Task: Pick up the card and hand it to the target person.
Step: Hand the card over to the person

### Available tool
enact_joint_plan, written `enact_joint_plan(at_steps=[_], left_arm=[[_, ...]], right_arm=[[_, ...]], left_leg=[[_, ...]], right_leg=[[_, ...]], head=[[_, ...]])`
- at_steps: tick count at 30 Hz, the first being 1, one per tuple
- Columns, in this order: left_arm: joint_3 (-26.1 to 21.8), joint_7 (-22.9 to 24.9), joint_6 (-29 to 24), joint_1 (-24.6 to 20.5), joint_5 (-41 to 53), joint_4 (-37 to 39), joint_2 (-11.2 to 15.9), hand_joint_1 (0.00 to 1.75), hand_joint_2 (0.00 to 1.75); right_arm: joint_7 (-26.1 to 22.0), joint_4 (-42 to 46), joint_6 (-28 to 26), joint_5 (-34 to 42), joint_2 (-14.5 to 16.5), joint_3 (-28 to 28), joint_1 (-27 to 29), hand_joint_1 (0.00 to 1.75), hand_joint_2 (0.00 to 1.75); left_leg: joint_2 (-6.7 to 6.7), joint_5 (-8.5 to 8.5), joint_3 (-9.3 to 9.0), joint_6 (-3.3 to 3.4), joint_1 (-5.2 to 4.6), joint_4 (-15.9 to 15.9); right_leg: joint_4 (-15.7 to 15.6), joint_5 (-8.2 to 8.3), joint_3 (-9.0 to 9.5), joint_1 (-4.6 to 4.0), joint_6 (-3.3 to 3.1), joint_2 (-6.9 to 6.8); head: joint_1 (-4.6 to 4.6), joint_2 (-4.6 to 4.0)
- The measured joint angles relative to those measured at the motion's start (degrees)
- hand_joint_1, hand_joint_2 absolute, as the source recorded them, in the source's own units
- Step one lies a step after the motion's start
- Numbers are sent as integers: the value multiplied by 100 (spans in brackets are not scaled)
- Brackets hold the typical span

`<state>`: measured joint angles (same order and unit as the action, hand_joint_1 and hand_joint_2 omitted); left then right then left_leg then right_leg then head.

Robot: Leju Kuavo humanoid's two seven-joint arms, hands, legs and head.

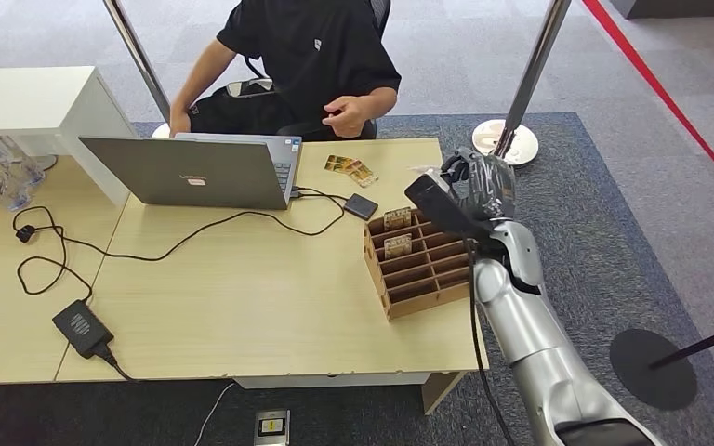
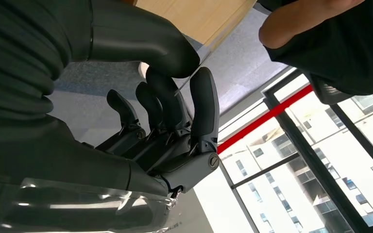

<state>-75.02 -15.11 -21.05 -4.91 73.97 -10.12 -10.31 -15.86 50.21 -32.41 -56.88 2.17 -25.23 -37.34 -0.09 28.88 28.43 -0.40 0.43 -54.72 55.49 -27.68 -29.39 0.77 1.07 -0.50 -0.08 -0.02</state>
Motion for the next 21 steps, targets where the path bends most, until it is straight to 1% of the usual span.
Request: enact_joint_plan(at_steps=[12,21], left_arm=[[4,38,-6,-6,21,0,8,0,0],[60,43,-6,-9,60,0,9,0,0]], right_arm=[[-56,-458,-7,115,460,-165,-354,143,175],[46,-708,-151,32,590,-202,-440,144,175]], left_leg=[[-1,0,2,0,0,0],[0,0,4,0,0,0]], right_leg=[[0,0,-3,-1,0,0],[0,0,-5,-2,0,0]], head=[[-1,0],[1,0]])
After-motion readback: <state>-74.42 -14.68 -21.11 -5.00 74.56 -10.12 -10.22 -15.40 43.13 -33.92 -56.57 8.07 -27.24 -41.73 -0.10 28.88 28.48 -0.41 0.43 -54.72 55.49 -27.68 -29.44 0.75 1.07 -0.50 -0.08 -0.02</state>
